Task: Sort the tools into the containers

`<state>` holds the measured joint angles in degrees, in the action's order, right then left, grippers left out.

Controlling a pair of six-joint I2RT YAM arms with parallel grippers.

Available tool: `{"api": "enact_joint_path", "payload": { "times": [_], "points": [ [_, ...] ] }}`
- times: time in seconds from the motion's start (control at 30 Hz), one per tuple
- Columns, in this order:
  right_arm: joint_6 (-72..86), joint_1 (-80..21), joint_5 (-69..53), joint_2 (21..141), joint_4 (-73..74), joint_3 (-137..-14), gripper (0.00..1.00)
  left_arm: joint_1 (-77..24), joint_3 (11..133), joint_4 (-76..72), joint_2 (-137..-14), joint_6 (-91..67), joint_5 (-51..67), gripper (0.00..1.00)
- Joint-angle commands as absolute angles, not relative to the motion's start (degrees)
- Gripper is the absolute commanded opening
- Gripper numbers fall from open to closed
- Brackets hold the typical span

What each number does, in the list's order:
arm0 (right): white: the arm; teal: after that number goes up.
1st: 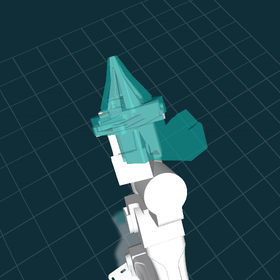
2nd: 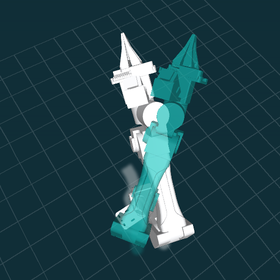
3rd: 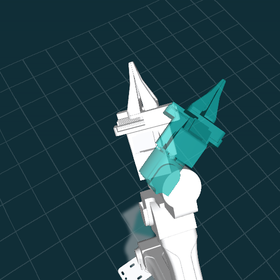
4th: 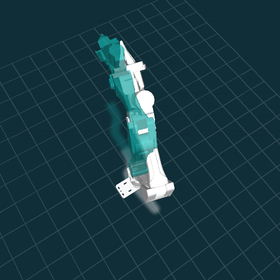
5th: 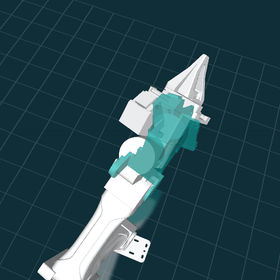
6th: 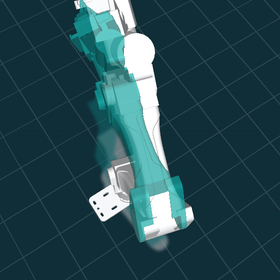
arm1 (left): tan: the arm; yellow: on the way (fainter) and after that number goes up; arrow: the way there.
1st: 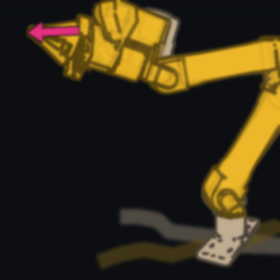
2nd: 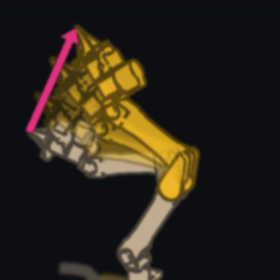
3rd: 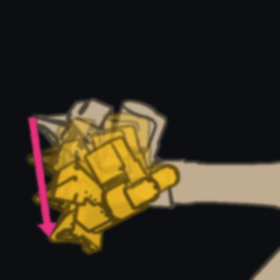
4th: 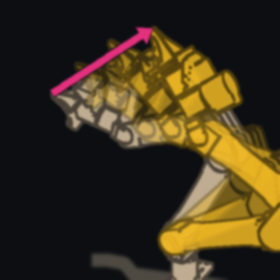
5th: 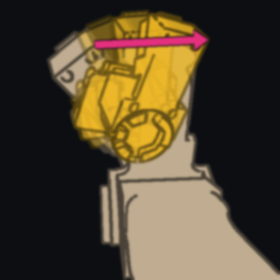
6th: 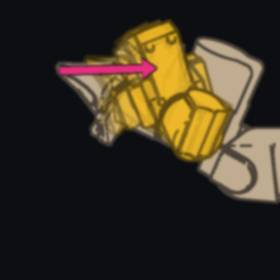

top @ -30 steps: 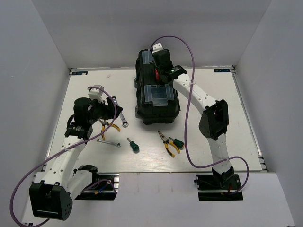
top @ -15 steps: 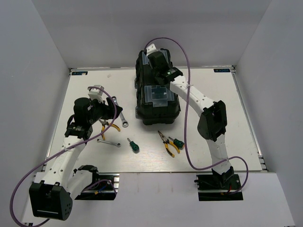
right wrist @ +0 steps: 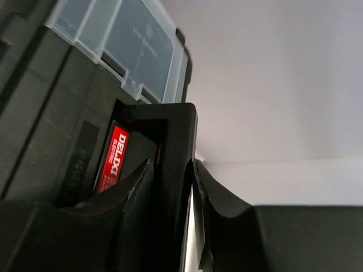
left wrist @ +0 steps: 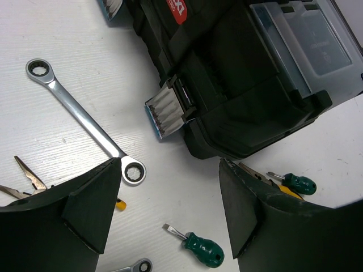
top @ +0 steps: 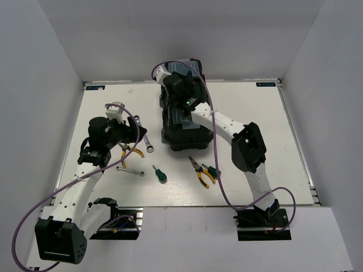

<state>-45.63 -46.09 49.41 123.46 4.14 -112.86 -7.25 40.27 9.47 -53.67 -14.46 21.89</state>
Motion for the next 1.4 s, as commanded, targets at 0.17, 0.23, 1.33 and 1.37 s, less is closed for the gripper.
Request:
{"api": "enact_joint_path", "payload": {
  "times": [0.17,0.23,1.33,1.37],
  "points": [
    [-66.9,-52.6,51.1,127.6,-14.8,-108.2,0.02,-7.4,42.8,9.7,-52.4,-14.0,22.6,0.79],
    [-67.6,-52.8,51.0,128.1,-15.8,-107.8,0.02,-7.4,42.8,9.7,-52.4,-14.0,22.6,0.79],
    [-36.8,-55.6,43.8,122.3,12.8,-124.6,0.53,-7.4,39.5,9.8,-38.0,-15.6,6.5,0.79],
    [-34.7,-55.1,43.3,122.1,14.7,-124.7,0.59,-7.4,39.5,9.8,-38.0,-15.6,6.5,0.79]
  ]
}}
